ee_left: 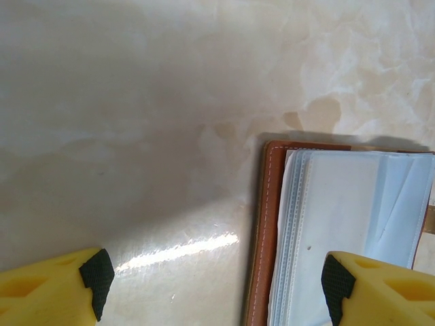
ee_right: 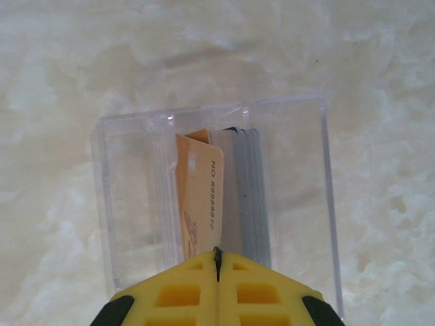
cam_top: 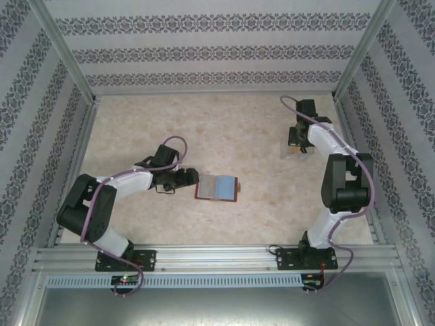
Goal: Put the credit cards into the card holder
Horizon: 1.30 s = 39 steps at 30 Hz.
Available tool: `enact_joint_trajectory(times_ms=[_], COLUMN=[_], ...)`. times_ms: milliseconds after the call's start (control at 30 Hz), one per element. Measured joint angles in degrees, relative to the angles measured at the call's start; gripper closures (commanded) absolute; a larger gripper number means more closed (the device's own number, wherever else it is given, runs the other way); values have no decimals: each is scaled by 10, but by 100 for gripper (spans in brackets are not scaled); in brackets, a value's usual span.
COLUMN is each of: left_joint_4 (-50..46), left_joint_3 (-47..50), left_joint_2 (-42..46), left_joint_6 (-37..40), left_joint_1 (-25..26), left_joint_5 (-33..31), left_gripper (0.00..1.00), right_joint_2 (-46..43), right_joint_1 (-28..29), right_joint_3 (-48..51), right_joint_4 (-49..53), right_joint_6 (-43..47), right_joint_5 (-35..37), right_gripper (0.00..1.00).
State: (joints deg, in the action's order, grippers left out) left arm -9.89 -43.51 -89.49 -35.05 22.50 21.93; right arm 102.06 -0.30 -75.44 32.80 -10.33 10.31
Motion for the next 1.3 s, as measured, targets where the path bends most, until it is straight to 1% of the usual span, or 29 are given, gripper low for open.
enact_joint_trajectory(times_ms=[167,333,533,733,800,933,1300], left_joint_4=[-2,-3,-15,-18,-20,-23,-26], left_joint_3=[0,-1,-7,-9,-10,-11,-11], left_joint_2=[0,0,0,0,0,0,0], left_joint_6=[2,2,2,2,2,2,2], left_joint_1=[0,0,-1,-1,-1,-1,-1], left_joint_5=[-2,-2,-2,-2,-2,-2,-2], left_gripper=[17,17,17,17,17,17,17], right_joint_2=[-14,-24,-34,-22,-12,2,20], right_joint_1=[-8,-30,-65,-74,-74,-73,-52], right_joint_3=[7,12,29,29,29,24,0], right_joint_4=[0,-2,-20,-30,-32,-33,-17], right_joint_6=[-12,-29,-51,-63,-66,-70,-67], right_joint_5=[-25,-62,-145,-199,-210,-218,-200], right_gripper=[100,100,100,100,98,90,81])
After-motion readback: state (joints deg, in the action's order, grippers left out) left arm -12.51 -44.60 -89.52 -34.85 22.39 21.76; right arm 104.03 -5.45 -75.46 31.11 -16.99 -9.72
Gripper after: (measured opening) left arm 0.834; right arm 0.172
